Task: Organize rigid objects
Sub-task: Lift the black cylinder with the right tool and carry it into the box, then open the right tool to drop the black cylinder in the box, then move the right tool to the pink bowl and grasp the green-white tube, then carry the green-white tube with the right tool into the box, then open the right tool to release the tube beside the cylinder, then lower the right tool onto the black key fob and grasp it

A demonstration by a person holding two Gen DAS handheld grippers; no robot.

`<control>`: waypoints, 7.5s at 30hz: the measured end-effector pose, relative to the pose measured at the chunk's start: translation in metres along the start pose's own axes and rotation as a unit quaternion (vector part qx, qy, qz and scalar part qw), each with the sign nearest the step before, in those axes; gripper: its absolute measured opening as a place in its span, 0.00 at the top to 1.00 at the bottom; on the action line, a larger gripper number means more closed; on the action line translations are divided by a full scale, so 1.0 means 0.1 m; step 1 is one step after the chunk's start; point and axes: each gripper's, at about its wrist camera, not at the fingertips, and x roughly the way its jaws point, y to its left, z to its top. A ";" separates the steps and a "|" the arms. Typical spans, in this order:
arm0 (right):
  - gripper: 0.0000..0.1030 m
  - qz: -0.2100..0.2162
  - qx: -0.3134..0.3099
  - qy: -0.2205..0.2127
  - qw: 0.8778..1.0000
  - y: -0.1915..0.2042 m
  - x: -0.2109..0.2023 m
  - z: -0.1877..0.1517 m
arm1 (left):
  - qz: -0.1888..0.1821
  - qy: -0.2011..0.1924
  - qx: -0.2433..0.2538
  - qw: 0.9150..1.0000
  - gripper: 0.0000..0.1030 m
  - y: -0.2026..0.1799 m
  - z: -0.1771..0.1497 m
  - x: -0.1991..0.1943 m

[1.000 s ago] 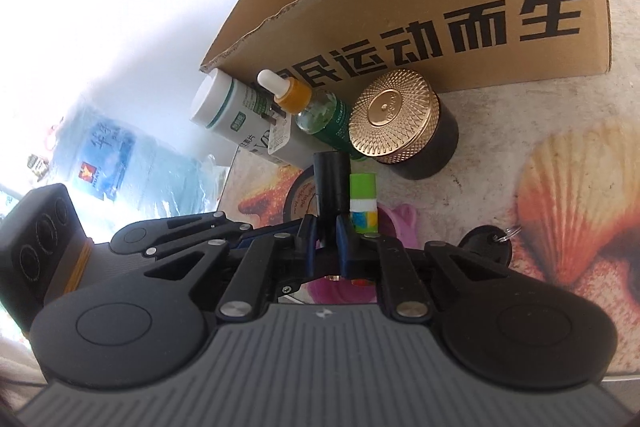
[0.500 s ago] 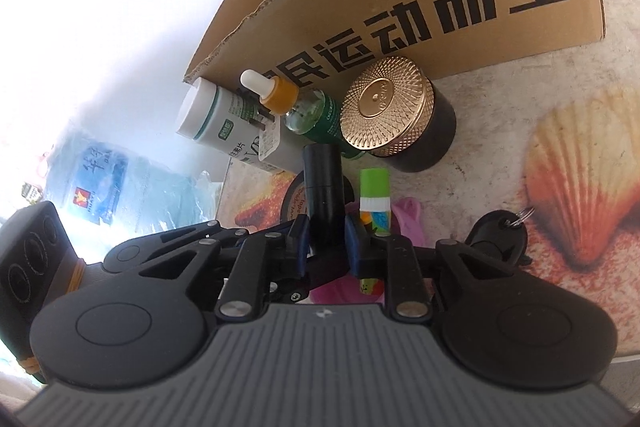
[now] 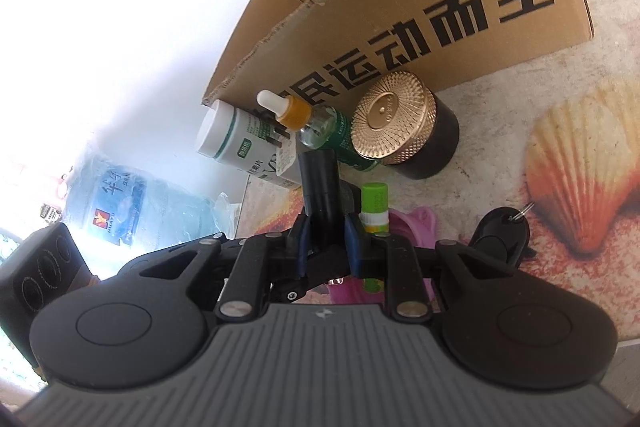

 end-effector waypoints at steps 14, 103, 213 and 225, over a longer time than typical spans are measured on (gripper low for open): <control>0.82 0.006 -0.113 -0.061 0.992 1.00 -0.28 0.50 | 0.032 -0.080 0.021 0.996 0.74 0.13 0.60 -0.65; 0.75 -0.083 -0.048 -0.079 0.992 0.00 0.10 0.02 | -0.008 0.067 0.052 0.996 0.82 -0.17 -0.09 0.41; 0.57 -0.212 -0.067 -0.088 0.971 -0.07 -0.55 -0.26 | -0.053 0.036 0.125 0.990 0.74 -0.81 -0.25 0.16; 0.60 -0.208 -0.065 -0.048 0.975 -0.19 -0.33 -0.16 | -0.022 0.050 0.119 0.991 0.73 -0.81 -0.17 0.46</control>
